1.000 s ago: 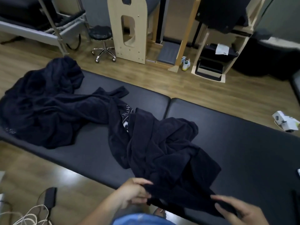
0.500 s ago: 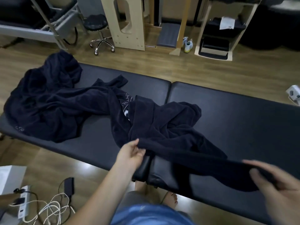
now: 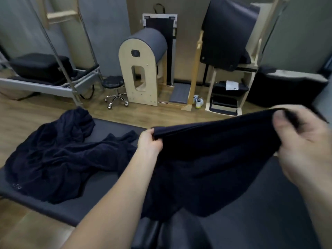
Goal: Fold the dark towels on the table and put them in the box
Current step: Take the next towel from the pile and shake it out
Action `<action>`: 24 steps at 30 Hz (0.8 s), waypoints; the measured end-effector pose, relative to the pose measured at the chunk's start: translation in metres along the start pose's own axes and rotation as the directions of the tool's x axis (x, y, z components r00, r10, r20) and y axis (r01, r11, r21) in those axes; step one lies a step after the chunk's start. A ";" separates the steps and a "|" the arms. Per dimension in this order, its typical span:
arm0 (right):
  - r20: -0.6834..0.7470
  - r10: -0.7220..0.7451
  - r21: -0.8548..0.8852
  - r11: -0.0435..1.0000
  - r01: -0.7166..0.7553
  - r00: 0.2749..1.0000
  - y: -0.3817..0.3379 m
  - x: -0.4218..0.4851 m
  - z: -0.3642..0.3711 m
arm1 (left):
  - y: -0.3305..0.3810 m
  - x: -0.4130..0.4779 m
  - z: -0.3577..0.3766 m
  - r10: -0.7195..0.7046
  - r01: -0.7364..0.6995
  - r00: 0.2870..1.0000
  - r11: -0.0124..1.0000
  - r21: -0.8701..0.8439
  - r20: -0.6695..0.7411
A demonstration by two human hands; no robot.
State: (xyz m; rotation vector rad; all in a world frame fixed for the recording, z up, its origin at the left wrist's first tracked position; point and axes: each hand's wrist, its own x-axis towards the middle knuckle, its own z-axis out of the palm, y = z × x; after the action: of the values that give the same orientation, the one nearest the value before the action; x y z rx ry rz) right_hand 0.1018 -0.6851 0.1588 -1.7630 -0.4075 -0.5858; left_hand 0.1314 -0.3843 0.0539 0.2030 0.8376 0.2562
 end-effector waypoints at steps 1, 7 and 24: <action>0.073 0.009 0.011 1.000 -0.010 0.997 -0.014 -0.002 0.001 | -0.004 0.003 -0.013 0.025 -0.022 0.998 0.999 0.034 -0.066; 0.018 0.004 0.088 0.996 -0.006 1.000 -0.006 0.005 -0.025 | -0.001 0.008 -0.030 -0.100 0.098 0.994 0.994 -0.050 -0.035; -0.257 0.124 0.131 0.987 -0.093 0.958 -0.046 0.014 -0.130 | -0.068 0.048 0.031 -0.003 0.006 1.000 0.925 0.380 -0.008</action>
State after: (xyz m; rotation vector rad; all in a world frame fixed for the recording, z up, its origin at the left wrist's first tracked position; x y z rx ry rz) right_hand 0.0646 -0.7986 0.2290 -1.5580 -0.1546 -0.6941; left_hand 0.1951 -0.4369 0.0219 0.5646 0.8903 0.0866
